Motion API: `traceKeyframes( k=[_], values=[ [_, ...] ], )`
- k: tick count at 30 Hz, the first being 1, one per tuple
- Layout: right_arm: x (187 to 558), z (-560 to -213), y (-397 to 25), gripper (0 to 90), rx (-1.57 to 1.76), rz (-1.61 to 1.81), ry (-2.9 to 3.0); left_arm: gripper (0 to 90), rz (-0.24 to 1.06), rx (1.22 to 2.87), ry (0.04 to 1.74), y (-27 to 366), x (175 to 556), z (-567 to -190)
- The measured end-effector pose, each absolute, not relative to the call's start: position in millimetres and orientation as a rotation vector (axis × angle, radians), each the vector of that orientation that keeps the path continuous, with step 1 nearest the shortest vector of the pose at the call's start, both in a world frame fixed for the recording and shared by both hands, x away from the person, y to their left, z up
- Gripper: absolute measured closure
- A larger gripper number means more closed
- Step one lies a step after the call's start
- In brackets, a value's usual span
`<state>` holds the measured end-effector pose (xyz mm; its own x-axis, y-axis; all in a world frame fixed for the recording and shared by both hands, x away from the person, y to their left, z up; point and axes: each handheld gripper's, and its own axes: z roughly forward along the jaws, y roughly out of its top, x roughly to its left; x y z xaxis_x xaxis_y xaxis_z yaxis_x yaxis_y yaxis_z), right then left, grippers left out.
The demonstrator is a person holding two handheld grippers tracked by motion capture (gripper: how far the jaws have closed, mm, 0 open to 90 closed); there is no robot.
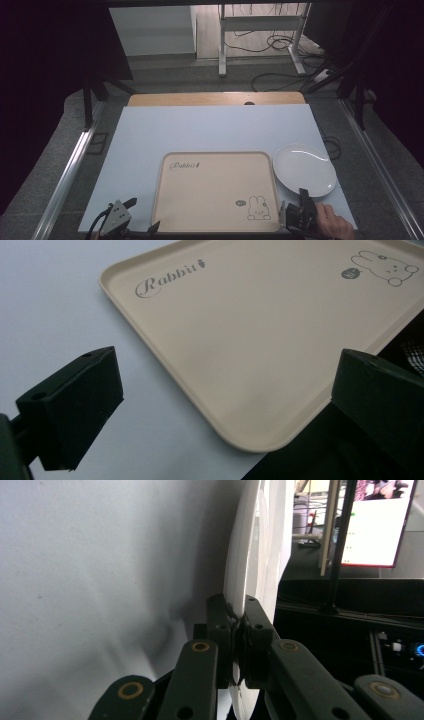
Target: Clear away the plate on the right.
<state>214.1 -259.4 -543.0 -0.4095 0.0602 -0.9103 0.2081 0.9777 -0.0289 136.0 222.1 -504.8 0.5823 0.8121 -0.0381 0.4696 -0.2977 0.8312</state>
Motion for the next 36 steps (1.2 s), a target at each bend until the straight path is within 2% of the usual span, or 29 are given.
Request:
traceKeyframes(
  k=[36],
  values=[
    [199,-528,-237,85.1,0.072,-0.050,1.943,0.0,0.508,1.947,1.030,223,137,-506]
  ],
)
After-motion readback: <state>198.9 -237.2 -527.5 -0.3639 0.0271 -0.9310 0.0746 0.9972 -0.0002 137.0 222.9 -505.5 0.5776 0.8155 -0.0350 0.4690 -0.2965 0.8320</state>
